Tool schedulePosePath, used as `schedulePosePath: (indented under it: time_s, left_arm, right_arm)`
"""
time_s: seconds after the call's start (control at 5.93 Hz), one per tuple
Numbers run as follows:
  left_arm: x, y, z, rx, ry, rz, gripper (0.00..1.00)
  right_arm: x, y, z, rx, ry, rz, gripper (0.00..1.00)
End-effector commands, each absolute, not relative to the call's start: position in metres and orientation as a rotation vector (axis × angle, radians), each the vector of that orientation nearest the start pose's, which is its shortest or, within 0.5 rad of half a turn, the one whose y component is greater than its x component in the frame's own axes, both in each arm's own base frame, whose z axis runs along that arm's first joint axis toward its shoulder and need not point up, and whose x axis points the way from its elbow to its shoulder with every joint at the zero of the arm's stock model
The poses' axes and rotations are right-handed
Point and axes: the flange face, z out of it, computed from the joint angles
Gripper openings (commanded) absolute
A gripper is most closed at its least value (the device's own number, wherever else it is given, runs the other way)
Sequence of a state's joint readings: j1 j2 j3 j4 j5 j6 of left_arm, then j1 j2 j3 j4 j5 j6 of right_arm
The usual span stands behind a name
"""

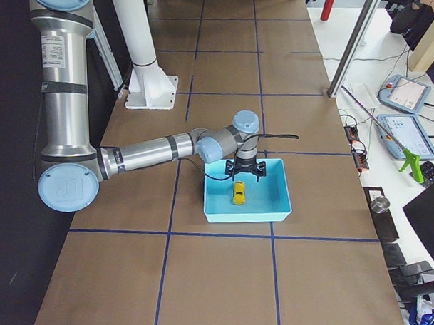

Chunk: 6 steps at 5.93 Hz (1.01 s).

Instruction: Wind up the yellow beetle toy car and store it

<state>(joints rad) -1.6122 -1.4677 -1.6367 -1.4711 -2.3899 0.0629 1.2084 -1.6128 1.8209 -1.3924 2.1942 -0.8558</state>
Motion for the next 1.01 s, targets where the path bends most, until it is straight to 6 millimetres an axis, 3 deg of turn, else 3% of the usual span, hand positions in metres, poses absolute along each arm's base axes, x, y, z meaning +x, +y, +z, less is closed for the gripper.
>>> schedulePosePath:
  time_s: [0.0,0.34,0.51,0.67,0.84]
  left_arm:
    - [-0.079,-0.434,0.681,-0.086,0.823,-0.036,1.00]
    - [-0.079,-0.435,0.681,-0.085,0.822,-0.035,1.00]
    - [-0.079,-0.435,0.680,-0.082,0.822,-0.034,1.00]
    - [-0.079,-0.435,0.680,-0.083,0.822,-0.034,1.00]
    - [-0.079,-0.435,0.683,-0.087,0.822,-0.036,1.00]
  right_arm:
    - [-0.029,-0.482,0.546,0.469,-0.614,-0.906,1.00]
    - [0.014,-0.458,0.572,0.292,-0.706,-0.510,1.00]
    - [0.036,-0.451,0.576,0.204,-0.775,-0.266,1.00]
    - [0.055,-0.440,0.592,0.175,-0.773,-0.187,1.00]
    - [0.072,-0.424,0.622,0.105,-0.774,-0.072,1.00]
